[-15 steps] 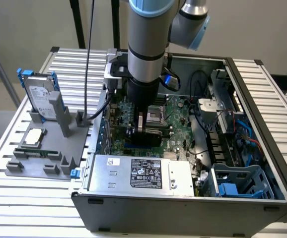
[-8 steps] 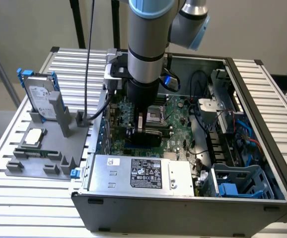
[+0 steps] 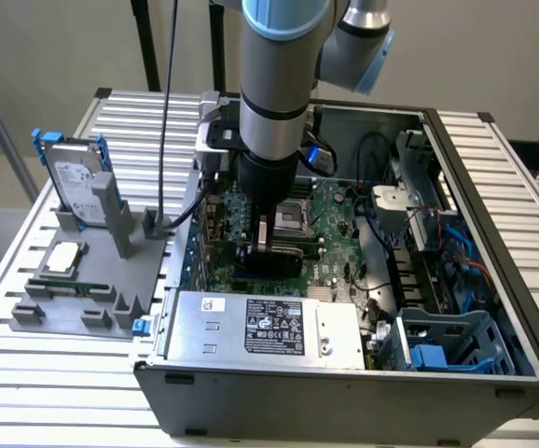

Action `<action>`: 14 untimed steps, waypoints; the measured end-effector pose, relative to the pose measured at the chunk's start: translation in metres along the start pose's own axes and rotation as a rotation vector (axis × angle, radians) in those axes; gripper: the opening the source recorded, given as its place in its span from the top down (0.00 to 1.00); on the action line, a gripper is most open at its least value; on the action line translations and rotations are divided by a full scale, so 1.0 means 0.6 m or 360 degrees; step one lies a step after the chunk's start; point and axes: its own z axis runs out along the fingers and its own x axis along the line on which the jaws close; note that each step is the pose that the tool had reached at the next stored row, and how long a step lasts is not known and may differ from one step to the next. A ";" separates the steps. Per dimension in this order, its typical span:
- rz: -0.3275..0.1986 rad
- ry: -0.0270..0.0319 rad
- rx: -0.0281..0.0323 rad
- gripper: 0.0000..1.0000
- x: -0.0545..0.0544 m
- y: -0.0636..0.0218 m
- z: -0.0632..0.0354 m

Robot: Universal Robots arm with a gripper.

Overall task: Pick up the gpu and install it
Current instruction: 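Insert the gpu into the slot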

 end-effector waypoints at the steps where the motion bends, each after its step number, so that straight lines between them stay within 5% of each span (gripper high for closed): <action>1: 0.0000 0.00002 -0.00030 0.73 0.000 0.000 0.001; 7: 0.0000 -0.00001 -0.00150 0.73 0.000 -0.003 0.006; 14: -0.0001 0.00002 -0.00184 0.73 0.001 -0.004 0.011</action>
